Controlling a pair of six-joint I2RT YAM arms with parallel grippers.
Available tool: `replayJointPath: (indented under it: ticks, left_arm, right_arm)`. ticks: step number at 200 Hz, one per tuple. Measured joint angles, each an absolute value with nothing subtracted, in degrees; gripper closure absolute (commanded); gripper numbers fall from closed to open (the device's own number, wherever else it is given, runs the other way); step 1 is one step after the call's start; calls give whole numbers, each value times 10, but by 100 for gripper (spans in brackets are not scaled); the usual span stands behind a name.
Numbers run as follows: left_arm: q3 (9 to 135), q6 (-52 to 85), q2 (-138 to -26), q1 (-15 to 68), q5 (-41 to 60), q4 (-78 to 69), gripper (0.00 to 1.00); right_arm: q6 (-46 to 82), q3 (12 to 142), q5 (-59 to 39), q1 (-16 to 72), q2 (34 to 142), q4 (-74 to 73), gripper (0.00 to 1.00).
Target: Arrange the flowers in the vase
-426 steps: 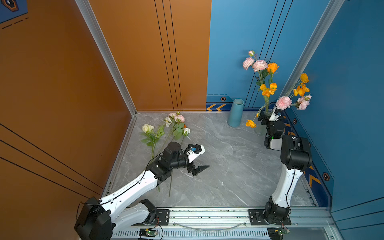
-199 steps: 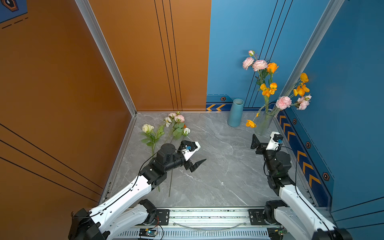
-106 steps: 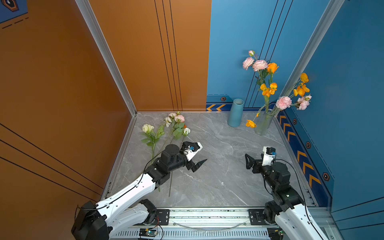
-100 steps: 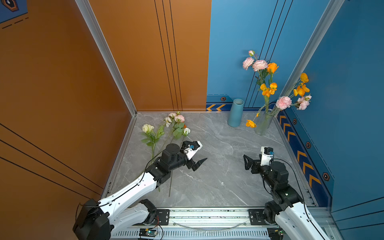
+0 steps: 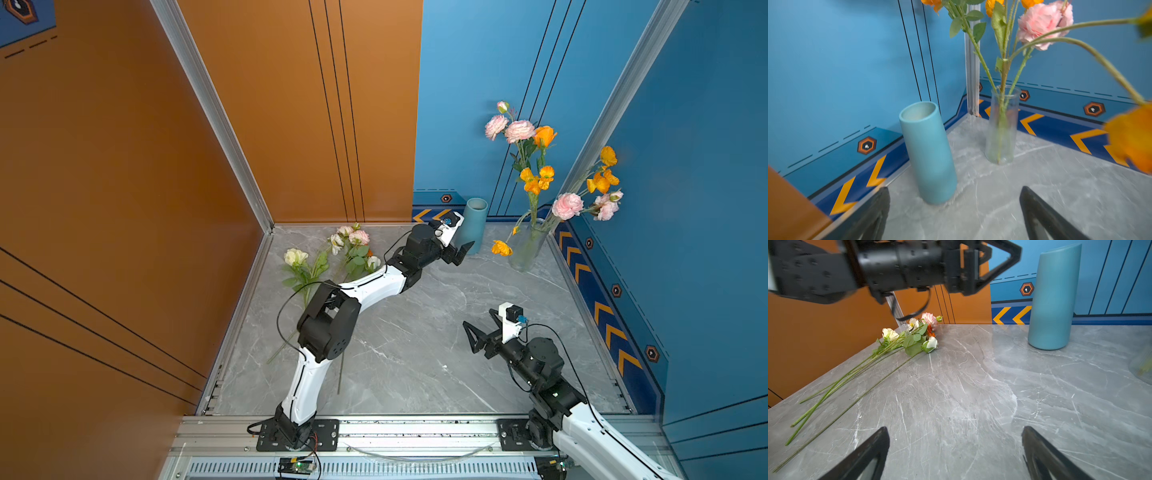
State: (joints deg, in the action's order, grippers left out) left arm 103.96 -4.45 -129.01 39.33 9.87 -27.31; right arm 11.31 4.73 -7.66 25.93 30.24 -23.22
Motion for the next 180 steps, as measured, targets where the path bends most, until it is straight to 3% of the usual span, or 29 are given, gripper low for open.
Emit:
replayJointPath:
  ticks: [53, 109, 124, 141, 180]
  left_arm:
    - [1385, -51, -1539, 391, 95, -196, 2]
    - [1464, -37, -1607, 384, 91, -179, 2]
    - [1408, -27, -1587, 380, 90, -211, 2]
    - [1256, -25, -1518, 380, 84, -250, 2]
    - [889, -26, -1259, 379, 32, -262, 2]
  right_arm:
    - [102, 42, -80, 260, 343, -290, 0]
    - [85, 46, -91, 263, 389, -291, 0]
    - [76, 52, -87, 264, 388, -286, 0]
    - [69, 54, -66, 264, 383, -285, 0]
    - [69, 38, 2, 261, 405, -334, 0]
